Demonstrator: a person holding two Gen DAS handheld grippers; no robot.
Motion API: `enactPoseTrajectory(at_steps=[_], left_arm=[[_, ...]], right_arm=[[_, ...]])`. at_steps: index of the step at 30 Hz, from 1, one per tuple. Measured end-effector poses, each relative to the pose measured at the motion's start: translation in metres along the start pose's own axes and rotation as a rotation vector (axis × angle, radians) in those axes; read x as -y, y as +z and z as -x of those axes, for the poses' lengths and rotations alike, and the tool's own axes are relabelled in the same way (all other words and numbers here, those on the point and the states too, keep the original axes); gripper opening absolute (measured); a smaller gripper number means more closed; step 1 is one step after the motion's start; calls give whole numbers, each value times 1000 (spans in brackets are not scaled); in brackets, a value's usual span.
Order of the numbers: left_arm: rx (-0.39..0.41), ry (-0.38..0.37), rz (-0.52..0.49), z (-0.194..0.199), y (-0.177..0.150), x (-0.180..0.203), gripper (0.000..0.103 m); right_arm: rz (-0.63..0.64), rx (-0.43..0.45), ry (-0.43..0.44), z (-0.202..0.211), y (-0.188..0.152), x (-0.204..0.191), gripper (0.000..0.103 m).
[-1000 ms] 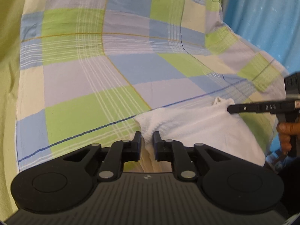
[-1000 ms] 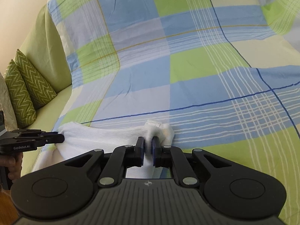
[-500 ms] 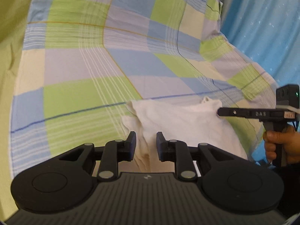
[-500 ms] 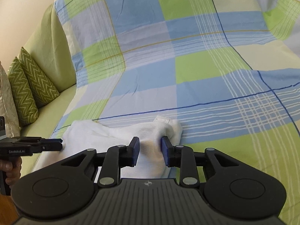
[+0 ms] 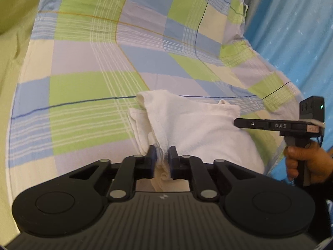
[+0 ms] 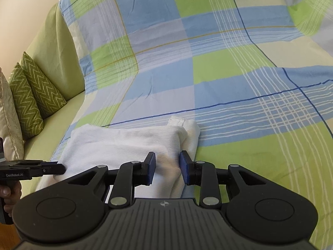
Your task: Fold clothes
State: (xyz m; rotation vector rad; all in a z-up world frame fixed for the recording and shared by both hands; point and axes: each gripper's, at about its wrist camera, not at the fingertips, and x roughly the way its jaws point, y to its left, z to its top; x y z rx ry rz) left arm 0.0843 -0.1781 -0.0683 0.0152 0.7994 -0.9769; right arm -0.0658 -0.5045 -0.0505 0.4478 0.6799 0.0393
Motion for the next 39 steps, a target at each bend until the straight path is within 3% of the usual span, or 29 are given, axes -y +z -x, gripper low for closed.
enactPoseTrajectory(at_steps=[3, 5, 8, 9, 14, 19, 23, 27, 32, 35, 37, 39], left_arm=[[-5, -9, 9, 1, -7, 0, 27], [-8, -15, 16, 2, -12, 0, 27], [-13, -24, 25, 3, -19, 0, 19], [-17, -30, 26, 3, -20, 1, 3], [-19, -31, -3, 16, -28, 13, 2], [-35, -35, 52, 18, -41, 3, 3], [-33, -25, 70, 16, -40, 2, 8], [-36, -12, 34, 16, -43, 7, 7], [-41, -9, 13, 21, -48, 7, 6], [-55, -3, -21, 23, -48, 11, 6], [-69, 7, -54, 27, -49, 14, 7], [-78, 33, -95, 31, -52, 16, 6]], right_arm=[[-5, 6, 0, 14, -7, -4, 33], [-28, 6, 5, 23, -15, -6, 33], [-52, -10, 13, 30, -29, -11, 34], [-53, -17, 13, 31, -34, -14, 34], [-81, -39, 13, 38, -52, -20, 34], [-84, -56, 19, 38, -62, -24, 35], [-84, -56, 17, 38, -61, -23, 34], [-97, -71, -12, 38, -63, -20, 6], [-90, -78, -30, 44, -69, -18, 2], [-93, -63, -58, 49, -67, -20, 4], [-87, -45, -78, 56, -66, -22, 20], [-95, -23, -78, 65, -67, -24, 22]])
